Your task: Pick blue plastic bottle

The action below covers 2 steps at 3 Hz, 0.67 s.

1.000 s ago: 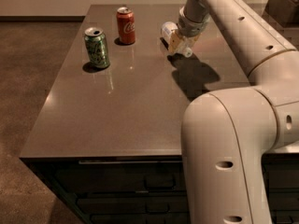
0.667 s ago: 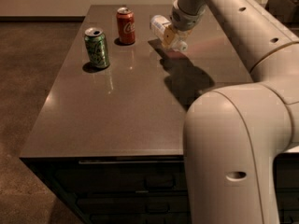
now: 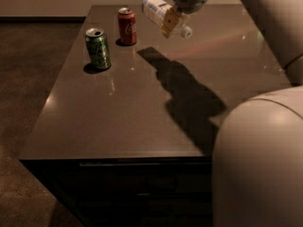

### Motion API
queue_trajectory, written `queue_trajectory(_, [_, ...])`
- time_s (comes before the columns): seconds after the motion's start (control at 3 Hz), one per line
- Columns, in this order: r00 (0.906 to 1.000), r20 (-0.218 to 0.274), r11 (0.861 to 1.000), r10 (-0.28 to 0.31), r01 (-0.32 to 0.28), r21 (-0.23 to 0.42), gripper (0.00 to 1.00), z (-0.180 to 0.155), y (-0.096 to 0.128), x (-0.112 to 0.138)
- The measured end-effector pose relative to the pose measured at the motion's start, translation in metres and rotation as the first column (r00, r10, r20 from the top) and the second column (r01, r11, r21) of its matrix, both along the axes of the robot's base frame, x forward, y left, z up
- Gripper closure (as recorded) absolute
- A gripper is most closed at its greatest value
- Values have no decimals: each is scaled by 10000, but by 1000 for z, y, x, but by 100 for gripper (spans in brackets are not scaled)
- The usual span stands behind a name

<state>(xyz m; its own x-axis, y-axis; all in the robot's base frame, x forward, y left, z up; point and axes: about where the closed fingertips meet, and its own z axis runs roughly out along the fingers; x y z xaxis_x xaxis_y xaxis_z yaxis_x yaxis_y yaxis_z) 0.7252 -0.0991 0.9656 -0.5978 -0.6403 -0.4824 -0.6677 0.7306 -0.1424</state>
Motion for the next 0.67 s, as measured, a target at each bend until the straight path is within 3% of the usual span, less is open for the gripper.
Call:
queue_trajectory(0.33, [9984, 341, 9988, 451, -457, 176, 100, 28, -2, -25])
queue_trajectory(0.67, [9982, 383, 9987, 461, -468, 180, 100, 30, -2, -26])
